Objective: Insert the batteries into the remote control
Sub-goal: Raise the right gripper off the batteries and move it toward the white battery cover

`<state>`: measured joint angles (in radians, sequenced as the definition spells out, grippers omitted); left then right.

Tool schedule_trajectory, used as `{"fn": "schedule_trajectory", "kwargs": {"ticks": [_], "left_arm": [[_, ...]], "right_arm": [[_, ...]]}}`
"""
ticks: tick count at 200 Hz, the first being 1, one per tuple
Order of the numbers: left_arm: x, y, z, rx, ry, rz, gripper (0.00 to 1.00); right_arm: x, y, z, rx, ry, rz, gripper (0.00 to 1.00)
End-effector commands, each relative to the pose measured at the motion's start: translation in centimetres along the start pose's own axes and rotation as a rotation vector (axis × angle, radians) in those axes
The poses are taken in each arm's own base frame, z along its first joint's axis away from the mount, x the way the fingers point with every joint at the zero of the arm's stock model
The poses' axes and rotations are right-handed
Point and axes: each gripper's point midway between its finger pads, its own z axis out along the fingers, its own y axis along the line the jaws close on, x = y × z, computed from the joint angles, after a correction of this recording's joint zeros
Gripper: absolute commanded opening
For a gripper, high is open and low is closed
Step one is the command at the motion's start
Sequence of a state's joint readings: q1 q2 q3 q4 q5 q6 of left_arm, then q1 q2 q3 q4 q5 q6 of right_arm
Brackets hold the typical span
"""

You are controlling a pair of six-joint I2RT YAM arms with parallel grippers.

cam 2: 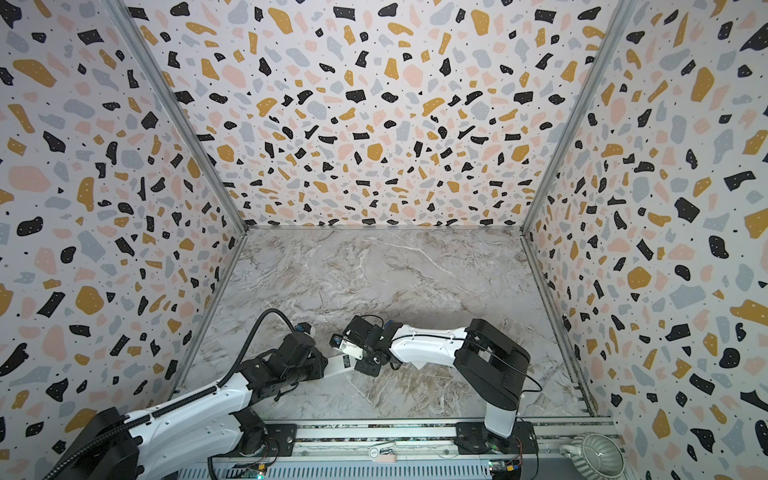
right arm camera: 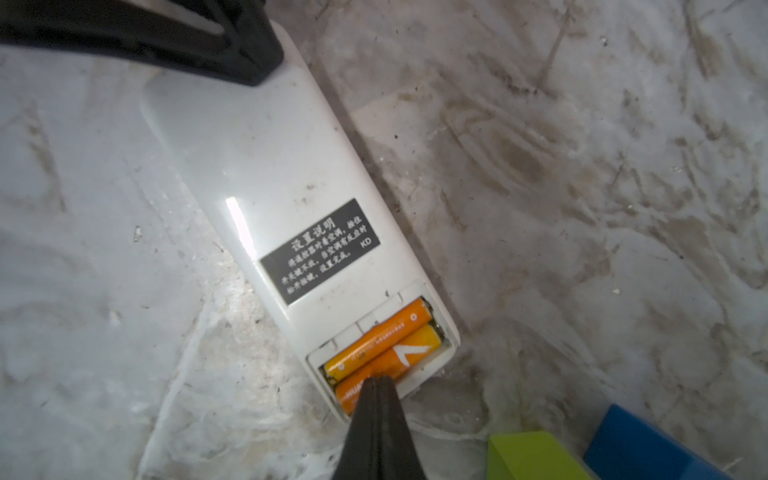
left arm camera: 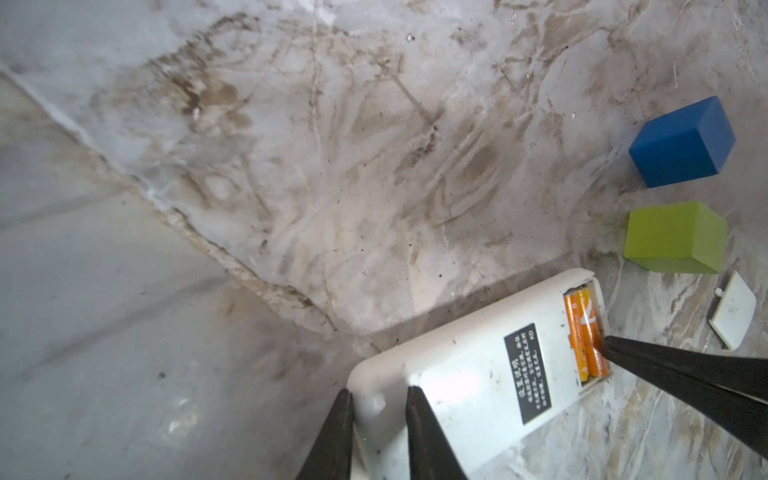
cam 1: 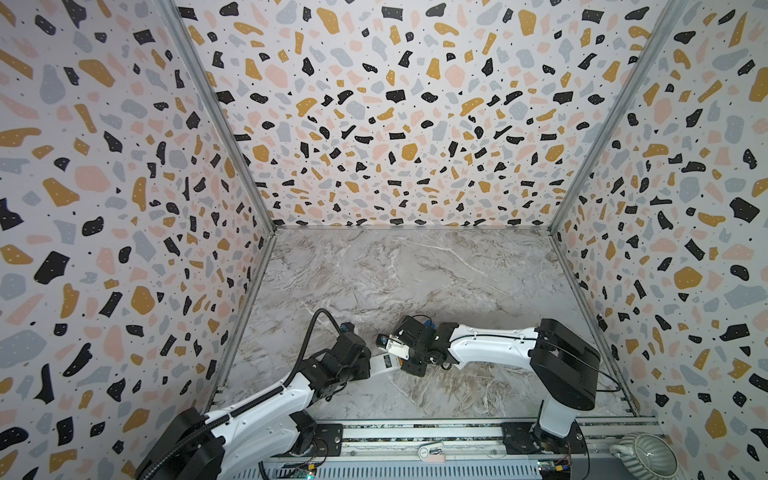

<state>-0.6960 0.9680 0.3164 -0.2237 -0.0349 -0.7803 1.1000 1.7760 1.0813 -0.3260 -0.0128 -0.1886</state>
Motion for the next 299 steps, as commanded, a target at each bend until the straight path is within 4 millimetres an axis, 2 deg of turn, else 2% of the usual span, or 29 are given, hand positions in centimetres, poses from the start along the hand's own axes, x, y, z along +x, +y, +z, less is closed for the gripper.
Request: {"fn": "schedule_trajectory", "kwargs": {"ticks": [1, 84, 105, 142, 179, 200, 230, 250, 265, 299], "left_arm": [[2.4, 1.0, 0.5, -0.016, 0.085, 0.019, 0.24], [2.3, 1.0, 0.4, -0.016, 0.079, 0.017, 0.24], [2.2, 1.0, 0.4, -0.016, 0.078, 0.016, 0.24], [2.1, 1.0, 0.3, -0.017, 0.070, 0.012, 0.24], [1.5, 0.8, 0.1, -0.015, 0.041, 0.001, 0.24], [1.1, 0.7, -0.1, -0.010, 0.028, -0.002, 0.24], [0.7, 0.5, -0.3, -0.004, 0.006, -0.010, 0.24], [0.3, 0.4, -0.5, -0.002, -0.008, -0.010, 0.25], [0.1, 0.3, -0.5, -0.002, -0.014, -0.007, 0.25], [-0.2, 0.0, -0.7, 0.005, -0.020, 0.003, 0.25]], "right_arm": [[1.1, 0.8, 1.3, -0.033, 0.052, -0.001, 0.00], [3.4, 1.1, 2.4, -0.034, 0.140, -0.003, 0.00], [3.4, 1.1, 2.2, -0.027, 0.144, 0.001, 0.00], [0.7, 1.1, -0.3, -0.018, 0.047, 0.007, 0.00], [-2.6, -0.6, -2.8, -0.008, -0.079, 0.034, 0.20], [-4.1, -2.1, -3.2, 0.011, -0.114, 0.042, 0.23], [-5.3, -4.3, -2.5, 0.018, -0.136, 0.082, 0.21], [-5.1, -5.7, -1.6, 0.016, -0.136, 0.128, 0.19], [-5.1, -6.2, -0.8, 0.020, -0.120, 0.136, 0.18], [-4.4, -6.0, 1.0, 0.013, -0.074, 0.126, 0.14]]}}
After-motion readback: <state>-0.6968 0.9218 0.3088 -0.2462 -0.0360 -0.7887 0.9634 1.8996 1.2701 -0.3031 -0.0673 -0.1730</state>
